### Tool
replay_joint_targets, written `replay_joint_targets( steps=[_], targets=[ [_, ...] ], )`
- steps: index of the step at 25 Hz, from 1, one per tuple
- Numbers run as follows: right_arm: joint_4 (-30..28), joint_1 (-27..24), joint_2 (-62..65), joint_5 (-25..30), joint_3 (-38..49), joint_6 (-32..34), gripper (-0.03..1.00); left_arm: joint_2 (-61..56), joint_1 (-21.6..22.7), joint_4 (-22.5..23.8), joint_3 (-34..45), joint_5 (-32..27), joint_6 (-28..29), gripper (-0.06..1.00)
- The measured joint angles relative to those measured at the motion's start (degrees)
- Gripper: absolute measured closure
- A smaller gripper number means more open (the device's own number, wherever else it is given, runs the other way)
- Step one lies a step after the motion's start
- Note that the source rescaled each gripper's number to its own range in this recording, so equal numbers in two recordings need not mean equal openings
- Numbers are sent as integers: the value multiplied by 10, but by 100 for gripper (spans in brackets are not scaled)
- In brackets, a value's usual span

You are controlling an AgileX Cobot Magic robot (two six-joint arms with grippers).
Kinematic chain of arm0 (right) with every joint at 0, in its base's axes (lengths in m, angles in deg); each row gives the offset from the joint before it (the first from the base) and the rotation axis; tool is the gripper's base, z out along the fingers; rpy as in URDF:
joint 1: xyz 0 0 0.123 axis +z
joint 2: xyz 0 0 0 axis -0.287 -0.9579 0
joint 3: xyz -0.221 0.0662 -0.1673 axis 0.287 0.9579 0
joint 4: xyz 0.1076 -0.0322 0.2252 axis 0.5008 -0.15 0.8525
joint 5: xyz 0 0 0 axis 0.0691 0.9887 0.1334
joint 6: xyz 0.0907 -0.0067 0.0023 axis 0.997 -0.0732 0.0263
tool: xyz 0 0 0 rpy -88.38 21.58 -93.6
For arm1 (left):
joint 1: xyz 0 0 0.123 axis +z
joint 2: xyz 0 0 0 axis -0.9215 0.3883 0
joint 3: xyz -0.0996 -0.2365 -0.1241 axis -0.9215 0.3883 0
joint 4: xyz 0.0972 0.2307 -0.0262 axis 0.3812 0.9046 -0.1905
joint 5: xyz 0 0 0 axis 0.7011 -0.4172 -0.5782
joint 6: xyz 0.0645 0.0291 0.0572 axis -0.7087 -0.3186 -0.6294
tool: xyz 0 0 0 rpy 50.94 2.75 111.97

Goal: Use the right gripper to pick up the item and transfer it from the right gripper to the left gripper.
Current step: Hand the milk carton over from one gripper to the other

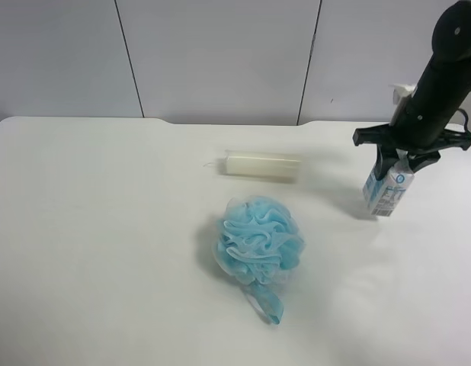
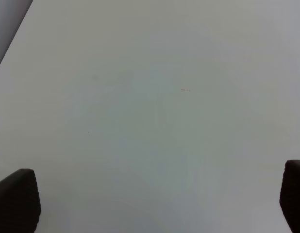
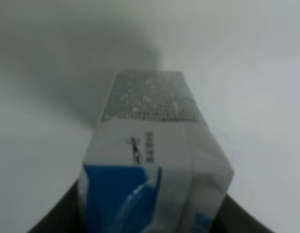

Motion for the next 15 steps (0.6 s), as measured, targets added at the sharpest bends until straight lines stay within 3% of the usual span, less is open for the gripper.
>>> replay_joint_targets(
  steps=[10, 15],
  targets=[
    [103, 1, 115, 63, -21, -96, 96, 0, 0, 1, 0, 0, 0, -6],
    [143, 45, 152, 77, -21, -152, 96, 0, 0, 0, 0, 0, 0, -6]
  ],
)
